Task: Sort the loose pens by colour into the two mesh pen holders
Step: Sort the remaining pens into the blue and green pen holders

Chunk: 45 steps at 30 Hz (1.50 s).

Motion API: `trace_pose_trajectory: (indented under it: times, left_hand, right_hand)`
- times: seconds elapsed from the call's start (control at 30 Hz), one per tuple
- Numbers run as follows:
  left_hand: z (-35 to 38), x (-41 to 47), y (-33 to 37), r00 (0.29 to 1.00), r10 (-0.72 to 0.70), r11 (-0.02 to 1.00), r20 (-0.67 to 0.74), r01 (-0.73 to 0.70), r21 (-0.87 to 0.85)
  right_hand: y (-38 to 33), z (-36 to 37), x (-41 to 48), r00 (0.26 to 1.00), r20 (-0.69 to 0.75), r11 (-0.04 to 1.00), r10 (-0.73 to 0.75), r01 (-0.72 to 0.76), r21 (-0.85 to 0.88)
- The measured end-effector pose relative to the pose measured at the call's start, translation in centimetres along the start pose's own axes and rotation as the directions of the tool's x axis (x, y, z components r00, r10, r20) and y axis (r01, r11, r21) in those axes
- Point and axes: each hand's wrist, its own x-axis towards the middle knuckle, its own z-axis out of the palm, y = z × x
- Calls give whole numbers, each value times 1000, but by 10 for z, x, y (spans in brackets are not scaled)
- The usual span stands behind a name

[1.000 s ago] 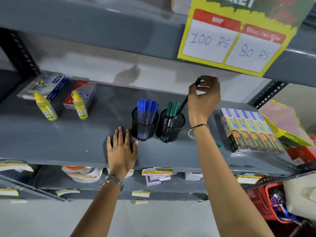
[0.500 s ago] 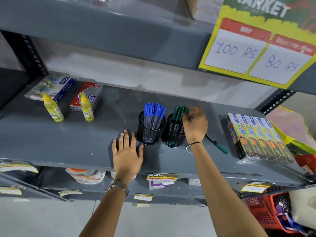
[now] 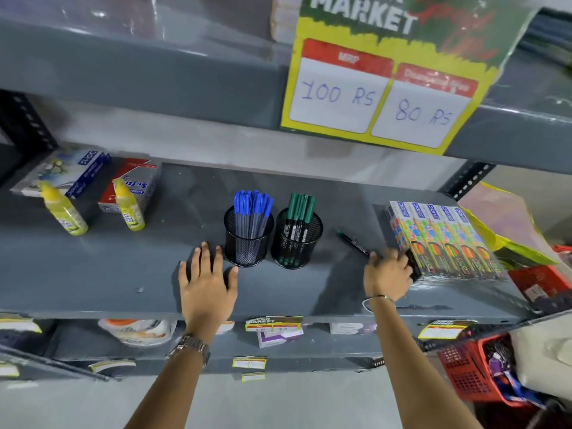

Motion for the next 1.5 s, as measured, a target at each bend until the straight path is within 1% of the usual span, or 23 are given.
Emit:
trace_pose_trajectory:
  times: [0.1,0.27,0.37,0.43,0.47,0.53,0.63,0.7,0.77,0.83,0.87,0.9,0.93,1.0,1.07,1.2,1.27,1.4,1.5]
  left_hand:
    - [0,0,1,1000,8,1000,-11,-8,1]
    - [-1,-1,0,1000,9,1000,-9,-9,11]
    - [-2,0,1,1000,8,1000,-17,-8,3]
    - [-3,-1,1,1000,9,1000,-18,-9,-1]
    - [-3,-1,1,1000,9,1000,-15,-9,1]
    - [-3,-2,0,1000,10,1000,-7,-10,-1]
    - [-3,-1,1,1000,10,1000,-4,-10,-6]
    - [-3,-1,1,1000,7,1000,0,-7,-8]
    - [-4,-1,1,1000,9,1000,5,-9,-5]
    - [-4,-1,1,1000,7,1000,7,-7,-7]
    - [-4,-1,1,1000,4,1000,7,-3,-10]
    - [-4,-1,1,1000,3,1000,7,-3,-10]
    - [-4,-1,1,1000,2,1000,9,-2,-10]
    - [-4,-1,1,1000,5,1000,18,-5,-11]
    - [-4,-1,0,1000,7,1000,26,-7,-10]
    - [-3,0,0,999,-3,1000,34,4,-16]
    - [-3,0,1,1000,-5,1000,28,5,-15]
    - [-2,0,0,1000,-4,1000,24,4,-11]
    - [-1,0,-1,1000,-3,1000,24,4,-18]
  right_hand:
    - [14,4,1,998,59,999,-8,10,-39]
    - [19,7,1,997,43,998,-59,58,10]
    - [18,5,3,990,20,986,-137,135,98]
    - [12,-1,3,980,-32,951,-195,196,237]
    - [6,-6,4,978,-65,925,-198,208,317]
    - [-13,-20,7,980,-136,863,-147,194,466]
    - [-54,-52,10,968,-235,718,-86,223,659]
    - [-80,-73,10,953,-284,615,-101,284,735]
    - [-103,-90,6,948,-289,526,-130,313,791]
    - [-122,-98,1,944,-285,455,-168,330,827]
    - [-130,-97,-2,941,-276,435,-197,337,835]
    - [-135,-95,-5,937,-255,438,-237,338,833]
    - [-139,-89,-9,932,-222,463,-286,337,820]
    - [-140,-73,-15,916,-143,539,-374,340,770]
    - [-137,-54,-20,910,-75,596,-407,327,734]
    - [-130,-28,-30,914,4,711,-405,312,631]
    - [-127,-20,-35,906,9,733,-424,337,591]
    - [-127,-14,-37,934,42,768,-355,266,582]
    - [-129,-10,-32,933,33,785,-358,281,552]
